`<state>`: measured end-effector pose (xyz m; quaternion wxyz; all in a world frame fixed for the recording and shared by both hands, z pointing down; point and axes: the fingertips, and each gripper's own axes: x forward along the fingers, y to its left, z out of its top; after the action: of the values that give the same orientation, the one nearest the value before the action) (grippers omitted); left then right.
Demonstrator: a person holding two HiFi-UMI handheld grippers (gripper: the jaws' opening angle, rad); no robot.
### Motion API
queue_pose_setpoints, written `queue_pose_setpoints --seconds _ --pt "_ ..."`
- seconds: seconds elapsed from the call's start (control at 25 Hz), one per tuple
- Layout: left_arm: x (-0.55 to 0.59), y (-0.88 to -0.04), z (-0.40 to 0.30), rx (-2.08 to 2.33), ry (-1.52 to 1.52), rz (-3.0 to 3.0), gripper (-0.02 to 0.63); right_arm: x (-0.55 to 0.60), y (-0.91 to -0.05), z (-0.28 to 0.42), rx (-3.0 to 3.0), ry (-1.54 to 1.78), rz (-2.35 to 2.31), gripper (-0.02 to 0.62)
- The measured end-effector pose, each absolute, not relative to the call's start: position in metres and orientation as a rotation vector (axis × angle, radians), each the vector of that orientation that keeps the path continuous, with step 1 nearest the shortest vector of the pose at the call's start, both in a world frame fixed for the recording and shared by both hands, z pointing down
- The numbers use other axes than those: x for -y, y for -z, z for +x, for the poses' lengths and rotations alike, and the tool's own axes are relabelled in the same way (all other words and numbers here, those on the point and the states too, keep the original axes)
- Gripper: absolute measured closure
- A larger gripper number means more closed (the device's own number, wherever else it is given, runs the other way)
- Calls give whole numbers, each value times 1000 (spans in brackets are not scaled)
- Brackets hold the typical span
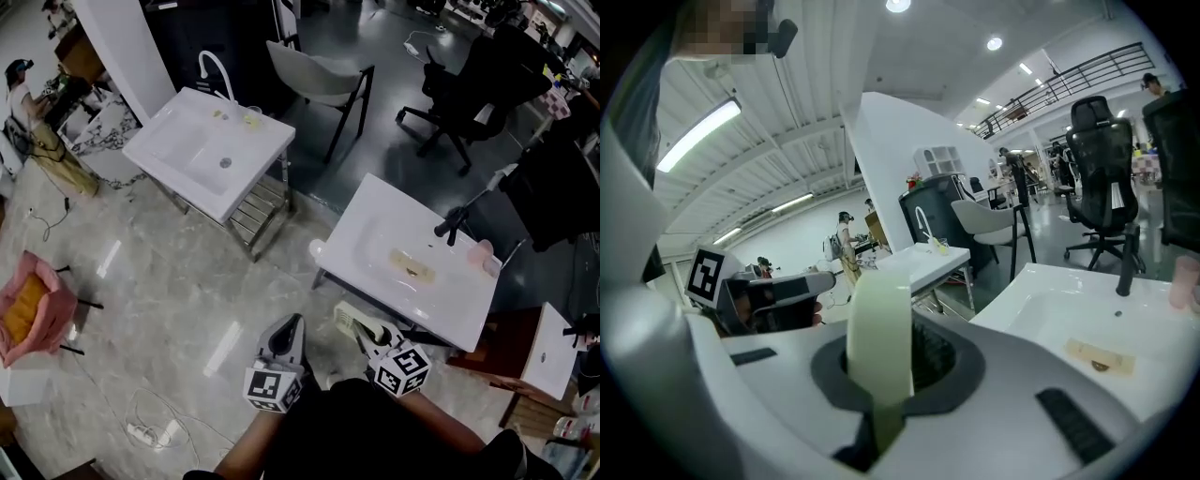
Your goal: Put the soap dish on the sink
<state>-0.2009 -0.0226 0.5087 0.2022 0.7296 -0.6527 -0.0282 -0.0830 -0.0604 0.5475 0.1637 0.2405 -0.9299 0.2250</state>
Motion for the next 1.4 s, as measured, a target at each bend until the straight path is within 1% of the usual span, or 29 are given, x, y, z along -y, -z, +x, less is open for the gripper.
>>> queue_pose_setpoints --seconds 0.24,0.84,1.12,1.4 --pt "61 -504 -242 1780 82 2084 589 91 -541 -124 2626 -633 757 591" --pt "106 -502 -281 1583 132 2206 589 133 -538 -166 2538 -646 974 591" --pt "118 -500 -297 1552 142 2287 589 146 -537 -173 2504 -653 1077 591" --pt "131 -497 -299 1517 155 2292 589 169 -535 -160 2480 -701 1168 591"
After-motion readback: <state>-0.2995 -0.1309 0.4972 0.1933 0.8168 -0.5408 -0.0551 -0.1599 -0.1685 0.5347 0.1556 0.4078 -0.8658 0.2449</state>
